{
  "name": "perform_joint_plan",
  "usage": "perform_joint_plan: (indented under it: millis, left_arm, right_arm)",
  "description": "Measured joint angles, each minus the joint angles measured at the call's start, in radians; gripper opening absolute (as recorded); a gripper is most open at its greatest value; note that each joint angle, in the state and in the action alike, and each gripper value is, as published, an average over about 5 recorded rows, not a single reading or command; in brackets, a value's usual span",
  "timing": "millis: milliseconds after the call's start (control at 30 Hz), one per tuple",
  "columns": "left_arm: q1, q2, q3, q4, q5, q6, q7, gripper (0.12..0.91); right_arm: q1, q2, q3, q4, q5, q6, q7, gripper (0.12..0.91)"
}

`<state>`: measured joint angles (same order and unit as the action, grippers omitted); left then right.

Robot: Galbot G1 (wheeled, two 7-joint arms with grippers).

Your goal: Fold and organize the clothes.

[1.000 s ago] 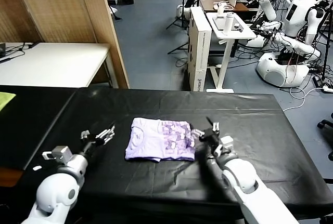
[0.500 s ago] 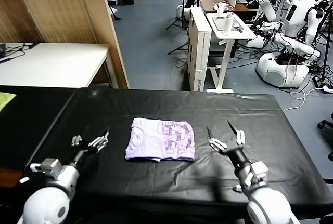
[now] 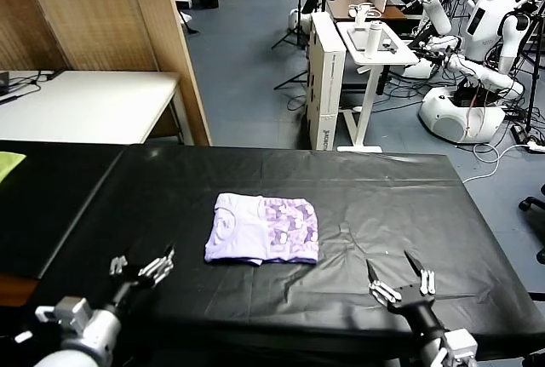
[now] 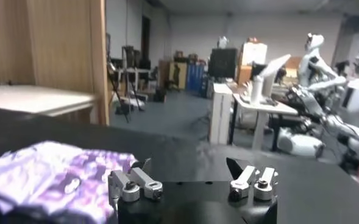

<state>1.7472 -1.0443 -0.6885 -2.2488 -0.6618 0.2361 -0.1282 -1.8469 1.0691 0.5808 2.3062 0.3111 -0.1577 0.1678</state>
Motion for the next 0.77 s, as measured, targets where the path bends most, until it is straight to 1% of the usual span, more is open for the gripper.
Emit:
perform_joint_plan:
  millis: [100,200,367,467,600,767]
  left_arm:
    - [0.051,-0.007,-0.014,-0.019,0.001,-0.007,-0.001,0.907]
    - [0.099,-0.016,-0.031,-0.031,0.005,-0.018,0.003,0.907]
    - [0.152,-0.034,-0.052,-0.035,0.014,-0.030,0.014,0.907]
    - [0.169,-0.044,-0.056,-0.038,0.022,-0.033,0.019,0.907]
    - [0.191,-0.055,-0.056,-0.050,0.041,-0.038,0.024,0.907]
    - [0.213,-0.066,-0.056,-0.065,0.062,-0.042,0.032,0.907]
  right_arm:
    - [-0.039,-0.005,0.007,0.026,-0.001,-0.040,0.021,0.907]
    - [-0.072,-0.002,0.003,0.047,-0.003,-0.053,0.030,0.907]
    - [-0.131,0.012,-0.021,0.074,-0.026,-0.027,0.051,0.907]
    - [-0.171,0.020,-0.036,0.088,-0.047,-0.005,0.077,0.907]
    - [-0.218,0.023,-0.050,0.104,-0.059,0.000,0.109,0.907]
    - [-0.249,0.023,-0.053,0.116,-0.066,0.001,0.117,0.907]
